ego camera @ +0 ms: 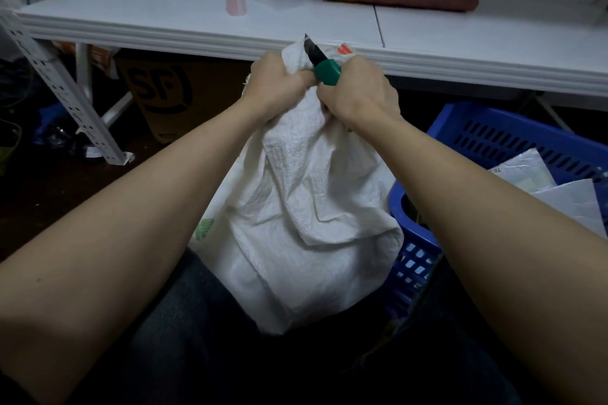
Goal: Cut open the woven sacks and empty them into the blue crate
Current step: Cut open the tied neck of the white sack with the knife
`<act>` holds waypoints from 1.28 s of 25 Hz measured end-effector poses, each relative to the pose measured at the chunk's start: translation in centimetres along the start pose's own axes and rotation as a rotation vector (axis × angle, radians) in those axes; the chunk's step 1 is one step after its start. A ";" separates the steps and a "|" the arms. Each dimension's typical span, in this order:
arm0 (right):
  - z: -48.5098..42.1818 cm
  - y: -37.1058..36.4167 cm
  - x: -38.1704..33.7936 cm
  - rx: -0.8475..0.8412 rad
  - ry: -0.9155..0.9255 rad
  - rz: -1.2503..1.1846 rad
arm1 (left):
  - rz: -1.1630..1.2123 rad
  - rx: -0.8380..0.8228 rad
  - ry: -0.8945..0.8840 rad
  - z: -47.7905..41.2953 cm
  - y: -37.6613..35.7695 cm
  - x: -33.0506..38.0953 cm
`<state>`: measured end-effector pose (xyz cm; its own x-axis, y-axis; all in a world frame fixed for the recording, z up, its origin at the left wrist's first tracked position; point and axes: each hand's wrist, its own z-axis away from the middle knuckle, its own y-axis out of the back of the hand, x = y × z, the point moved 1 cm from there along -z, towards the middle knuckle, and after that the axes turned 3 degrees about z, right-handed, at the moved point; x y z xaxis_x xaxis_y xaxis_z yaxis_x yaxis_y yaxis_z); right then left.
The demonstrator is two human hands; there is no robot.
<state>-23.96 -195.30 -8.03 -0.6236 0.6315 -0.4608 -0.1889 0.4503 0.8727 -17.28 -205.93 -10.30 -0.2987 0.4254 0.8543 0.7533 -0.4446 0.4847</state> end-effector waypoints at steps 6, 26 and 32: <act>0.0 -0.2 -0.4 0.084 0.040 0.035 | 0.439 -0.028 0.197 -0.2 0.0 0.0; -0.4 -0.7 -0.1 -0.139 -0.108 -0.329 | -0.134 0.045 -0.235 0.0 1.0 -0.3; 0.3 0.8 0.4 -0.522 -0.184 -0.482 | -0.294 0.104 -0.609 -0.5 1.9 -1.7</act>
<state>-24.12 -194.51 -7.58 -0.2511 0.5560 -0.7923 -0.7751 0.3748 0.5087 -15.58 -207.88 -10.74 -0.1394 0.8983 0.4168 0.7527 -0.1774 0.6341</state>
